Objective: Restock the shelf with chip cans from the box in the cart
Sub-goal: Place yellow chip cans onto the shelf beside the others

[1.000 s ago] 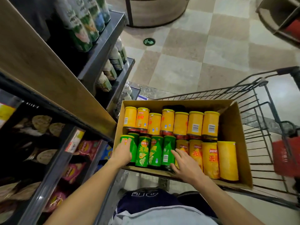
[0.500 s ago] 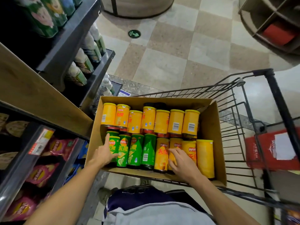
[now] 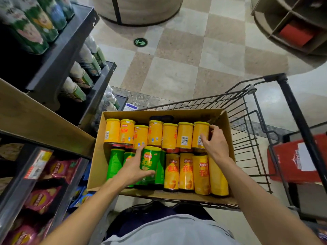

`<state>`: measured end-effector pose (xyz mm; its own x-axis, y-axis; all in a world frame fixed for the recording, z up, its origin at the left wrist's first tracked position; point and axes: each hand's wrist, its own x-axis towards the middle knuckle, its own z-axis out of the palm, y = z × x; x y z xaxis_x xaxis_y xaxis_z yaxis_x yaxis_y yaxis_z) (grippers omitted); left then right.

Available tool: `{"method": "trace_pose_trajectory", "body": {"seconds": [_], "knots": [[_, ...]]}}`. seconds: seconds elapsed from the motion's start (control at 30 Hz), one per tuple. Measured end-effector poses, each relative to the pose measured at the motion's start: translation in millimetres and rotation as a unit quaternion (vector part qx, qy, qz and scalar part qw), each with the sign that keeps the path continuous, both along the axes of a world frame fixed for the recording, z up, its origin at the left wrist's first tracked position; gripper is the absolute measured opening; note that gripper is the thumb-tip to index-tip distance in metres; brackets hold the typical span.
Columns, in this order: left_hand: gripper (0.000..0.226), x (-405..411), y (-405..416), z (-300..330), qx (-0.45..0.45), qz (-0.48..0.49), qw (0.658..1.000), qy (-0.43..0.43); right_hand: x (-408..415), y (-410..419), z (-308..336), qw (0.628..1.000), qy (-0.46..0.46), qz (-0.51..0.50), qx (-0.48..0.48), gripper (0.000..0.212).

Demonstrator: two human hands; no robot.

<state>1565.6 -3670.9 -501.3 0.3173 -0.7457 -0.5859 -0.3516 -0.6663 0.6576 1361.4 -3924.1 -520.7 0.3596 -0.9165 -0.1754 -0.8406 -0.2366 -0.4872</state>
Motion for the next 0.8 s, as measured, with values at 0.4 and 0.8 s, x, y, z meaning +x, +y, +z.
{"method": "trace_pose_trajectory", "body": {"seconds": [0.4,0.8], "knots": [[0.106,7,1,28,-0.054,0.079,0.995,0.02,5,-10,-3,0.989,-0.066,-0.027,0.128,0.097],[0.099,64,58,110,-0.168,0.183,0.964,-0.095,78,63,88,0.961,-0.214,0.136,0.107,0.095]]}}
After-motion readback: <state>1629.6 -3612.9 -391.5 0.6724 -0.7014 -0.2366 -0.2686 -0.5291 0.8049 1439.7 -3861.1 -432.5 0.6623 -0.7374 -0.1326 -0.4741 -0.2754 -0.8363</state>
